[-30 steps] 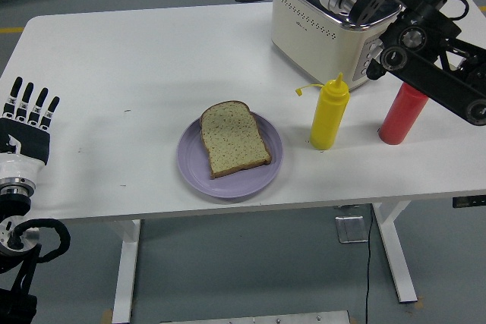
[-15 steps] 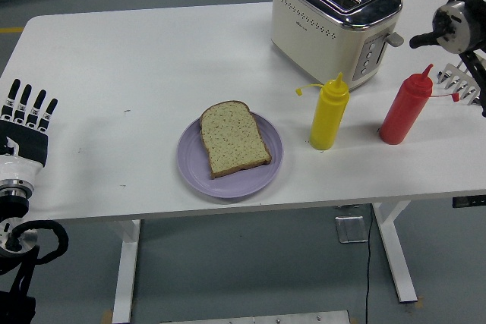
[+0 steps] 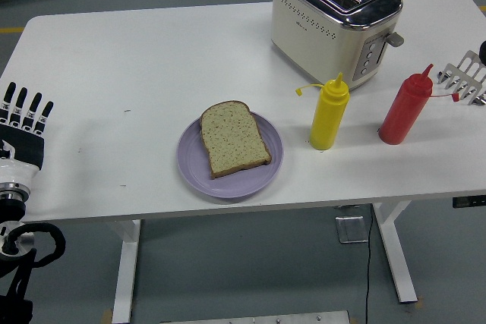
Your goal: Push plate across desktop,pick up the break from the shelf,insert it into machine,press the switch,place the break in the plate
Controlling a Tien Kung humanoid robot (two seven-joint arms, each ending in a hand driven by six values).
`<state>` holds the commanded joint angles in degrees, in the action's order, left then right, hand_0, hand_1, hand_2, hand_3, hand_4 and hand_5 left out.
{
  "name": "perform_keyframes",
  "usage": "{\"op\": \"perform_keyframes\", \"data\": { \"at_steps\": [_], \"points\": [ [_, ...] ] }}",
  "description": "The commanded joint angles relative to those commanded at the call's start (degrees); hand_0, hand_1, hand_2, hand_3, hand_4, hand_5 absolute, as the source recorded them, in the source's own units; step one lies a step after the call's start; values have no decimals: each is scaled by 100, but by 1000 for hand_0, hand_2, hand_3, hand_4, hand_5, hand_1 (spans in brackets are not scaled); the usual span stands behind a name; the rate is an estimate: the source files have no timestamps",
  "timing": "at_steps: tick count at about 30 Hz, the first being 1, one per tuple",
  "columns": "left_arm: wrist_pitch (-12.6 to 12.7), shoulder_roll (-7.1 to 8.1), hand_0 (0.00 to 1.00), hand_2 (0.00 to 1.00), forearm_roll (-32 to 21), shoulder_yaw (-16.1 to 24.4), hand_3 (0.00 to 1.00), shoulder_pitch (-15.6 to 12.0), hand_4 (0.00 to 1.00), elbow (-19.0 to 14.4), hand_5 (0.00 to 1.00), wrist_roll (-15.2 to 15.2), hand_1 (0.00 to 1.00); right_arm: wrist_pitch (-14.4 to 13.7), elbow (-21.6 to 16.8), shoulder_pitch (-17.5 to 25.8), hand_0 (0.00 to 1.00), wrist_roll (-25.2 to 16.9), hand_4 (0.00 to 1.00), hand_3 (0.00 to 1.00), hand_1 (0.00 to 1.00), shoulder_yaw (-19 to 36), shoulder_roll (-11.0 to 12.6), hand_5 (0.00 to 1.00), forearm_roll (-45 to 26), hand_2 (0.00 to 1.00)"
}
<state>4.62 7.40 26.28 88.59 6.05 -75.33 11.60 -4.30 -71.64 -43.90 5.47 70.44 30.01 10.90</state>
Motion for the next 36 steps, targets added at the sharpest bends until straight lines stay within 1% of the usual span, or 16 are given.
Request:
{"op": "perform_keyframes", "data": {
  "at_steps": [4,13,14,19,20,31,32,36],
  "points": [
    [0,4,833,956,3,21,866,-28,671,-12,998,1,877,26,24,353,799,2,463,788,771,250,141,481,-352,776],
    [2,7,833,954,8,47,864,-41,671,-22,998,2,876,84,48,933,811,60,471,803,780,773,320,481,-527,786],
    [2,6,833,954,8,49,864,-39,672,-23,998,2,875,93,54,973,816,67,483,857,783,819,327,493,-536,797],
    [4,3,833,954,9,59,864,-28,672,-23,998,4,875,117,109,1149,816,132,483,857,783,987,365,493,-588,797],
    [5,2,833,954,9,58,863,-25,673,-23,998,5,875,123,124,1178,823,150,518,912,790,1013,372,517,-601,815],
    [8,-10,832,954,12,37,863,-9,672,-22,998,6,875,251,209,1312,824,256,518,902,790,1179,402,511,-571,815],
    [8,-10,831,954,13,37,863,-9,673,-22,998,6,875,255,213,1315,809,257,523,580,778,1183,400,519,-569,799],
    [8,-11,831,954,14,32,863,-6,673,-23,998,6,875,251,232,1311,809,256,523,580,778,1192,394,519,-583,799]
  ]
}}
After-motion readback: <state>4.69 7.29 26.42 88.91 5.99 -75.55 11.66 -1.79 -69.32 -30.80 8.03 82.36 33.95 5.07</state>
